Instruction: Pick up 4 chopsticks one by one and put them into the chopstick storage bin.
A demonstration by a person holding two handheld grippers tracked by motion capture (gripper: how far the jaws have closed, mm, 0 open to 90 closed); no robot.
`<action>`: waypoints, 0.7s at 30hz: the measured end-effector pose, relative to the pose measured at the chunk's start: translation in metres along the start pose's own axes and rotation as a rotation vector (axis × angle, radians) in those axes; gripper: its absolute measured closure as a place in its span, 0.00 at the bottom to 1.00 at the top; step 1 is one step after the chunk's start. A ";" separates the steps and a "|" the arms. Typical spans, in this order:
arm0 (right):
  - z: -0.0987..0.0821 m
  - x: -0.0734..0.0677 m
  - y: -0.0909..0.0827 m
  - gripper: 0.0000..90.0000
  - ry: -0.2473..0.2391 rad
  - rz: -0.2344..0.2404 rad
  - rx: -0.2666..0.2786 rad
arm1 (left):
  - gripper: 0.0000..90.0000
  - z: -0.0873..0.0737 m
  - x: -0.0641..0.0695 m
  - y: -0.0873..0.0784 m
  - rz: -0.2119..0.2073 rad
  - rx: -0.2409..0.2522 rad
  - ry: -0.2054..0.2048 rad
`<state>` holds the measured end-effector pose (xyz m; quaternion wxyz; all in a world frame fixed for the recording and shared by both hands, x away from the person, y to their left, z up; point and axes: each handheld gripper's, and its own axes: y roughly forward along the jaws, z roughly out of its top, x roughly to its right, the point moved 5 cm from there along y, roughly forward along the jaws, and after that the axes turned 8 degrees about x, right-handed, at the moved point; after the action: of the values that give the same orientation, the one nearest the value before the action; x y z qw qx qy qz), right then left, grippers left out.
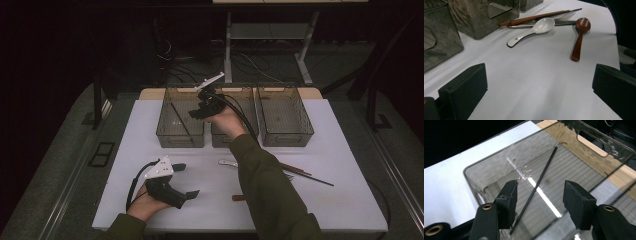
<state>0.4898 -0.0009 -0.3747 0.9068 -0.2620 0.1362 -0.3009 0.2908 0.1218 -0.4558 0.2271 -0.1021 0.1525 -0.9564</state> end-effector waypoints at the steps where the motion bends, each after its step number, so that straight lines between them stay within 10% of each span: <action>1: -0.001 0.001 -0.004 0.49 -0.003 0.008 0.003 | 0.00 0.000 0.000 0.000 0.001 -0.002 -0.001; 21: -0.036 0.022 -0.081 0.40 -0.023 0.080 0.066 | 0.00 -0.004 -0.005 0.003 0.014 -0.010 0.004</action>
<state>0.4541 -0.0837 -0.3609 0.9276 -0.2299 0.1263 -0.2659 0.2950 0.1229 -0.4610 0.2332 -0.1002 0.1586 -0.9542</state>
